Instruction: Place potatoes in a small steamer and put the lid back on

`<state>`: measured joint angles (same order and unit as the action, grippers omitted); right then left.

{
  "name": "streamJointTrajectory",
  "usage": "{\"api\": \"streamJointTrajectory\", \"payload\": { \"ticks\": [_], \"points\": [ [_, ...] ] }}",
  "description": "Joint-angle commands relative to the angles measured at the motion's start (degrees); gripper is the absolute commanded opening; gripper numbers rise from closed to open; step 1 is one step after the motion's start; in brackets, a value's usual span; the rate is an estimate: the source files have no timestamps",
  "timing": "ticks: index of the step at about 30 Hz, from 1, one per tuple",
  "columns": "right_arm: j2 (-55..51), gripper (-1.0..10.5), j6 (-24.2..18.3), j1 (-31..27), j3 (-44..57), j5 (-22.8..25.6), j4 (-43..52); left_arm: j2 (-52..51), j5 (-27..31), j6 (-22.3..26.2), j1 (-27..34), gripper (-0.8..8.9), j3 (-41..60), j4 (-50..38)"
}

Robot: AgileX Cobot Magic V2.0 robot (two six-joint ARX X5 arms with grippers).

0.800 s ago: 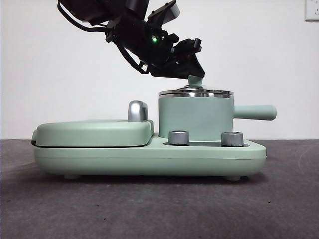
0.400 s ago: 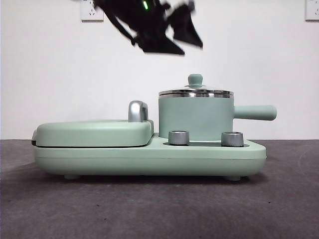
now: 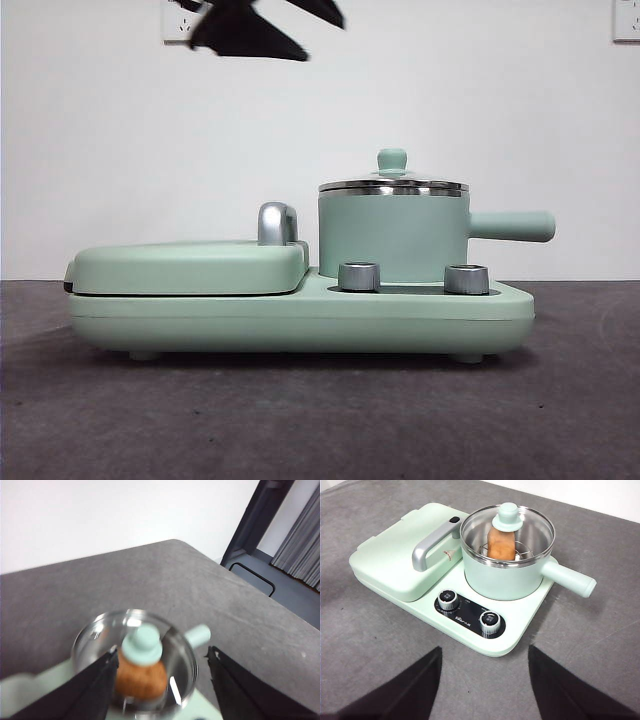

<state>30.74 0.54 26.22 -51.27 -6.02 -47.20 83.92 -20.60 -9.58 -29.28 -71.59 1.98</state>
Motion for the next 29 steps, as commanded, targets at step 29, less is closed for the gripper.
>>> {"api": "streamJointTrajectory", "payload": {
  "ticks": [29],
  "points": [
    [-0.39, 1.5, 0.81, 0.28, -0.39, -0.35, 0.46, -52.72, 0.76, 0.2, 12.9, 1.47, 30.47, 29.51]
  ]
}}
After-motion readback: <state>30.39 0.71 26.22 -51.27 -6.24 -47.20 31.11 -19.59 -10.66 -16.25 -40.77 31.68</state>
